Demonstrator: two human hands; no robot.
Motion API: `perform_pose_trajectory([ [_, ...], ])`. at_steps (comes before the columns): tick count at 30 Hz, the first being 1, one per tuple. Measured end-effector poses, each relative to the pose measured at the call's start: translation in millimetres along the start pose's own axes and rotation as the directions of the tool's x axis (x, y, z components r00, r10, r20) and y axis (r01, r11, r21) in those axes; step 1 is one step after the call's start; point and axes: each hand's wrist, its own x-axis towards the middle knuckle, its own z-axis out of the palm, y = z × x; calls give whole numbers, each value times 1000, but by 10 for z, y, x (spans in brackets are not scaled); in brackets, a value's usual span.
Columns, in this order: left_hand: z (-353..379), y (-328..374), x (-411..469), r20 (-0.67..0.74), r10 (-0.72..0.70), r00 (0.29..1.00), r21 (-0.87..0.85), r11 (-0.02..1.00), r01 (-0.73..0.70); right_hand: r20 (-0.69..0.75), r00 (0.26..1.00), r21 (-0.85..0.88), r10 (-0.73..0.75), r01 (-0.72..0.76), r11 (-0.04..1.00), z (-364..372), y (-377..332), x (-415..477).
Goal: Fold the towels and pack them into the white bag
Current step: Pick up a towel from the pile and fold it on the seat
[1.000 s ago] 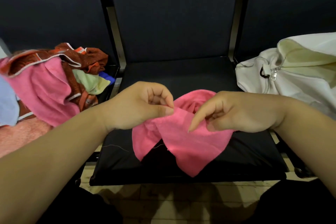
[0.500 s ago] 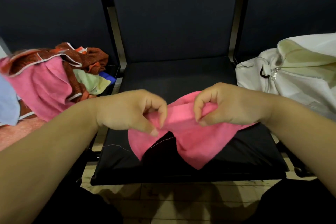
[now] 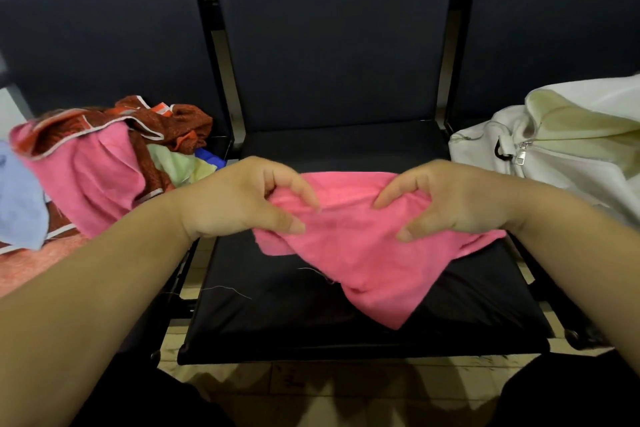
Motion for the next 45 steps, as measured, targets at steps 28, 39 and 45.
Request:
perform_pose_trajectory([
  [28, -1092, 1826, -257, 1, 23, 1000, 618, 786, -19, -321, 929, -83, -186, 168, 982, -1689, -1553, -526],
  [39, -1100, 2603, -421, -346, 238, 908, 194, 965, -179, -159, 974, -479, -162, 68, 875, -1686, -1967, -903],
  [45, -1189, 2557, -626, -43, 199, 979, 436, 886, -161, -433, 879, -253, -199, 93, 963, -1789, -1895, -995],
])
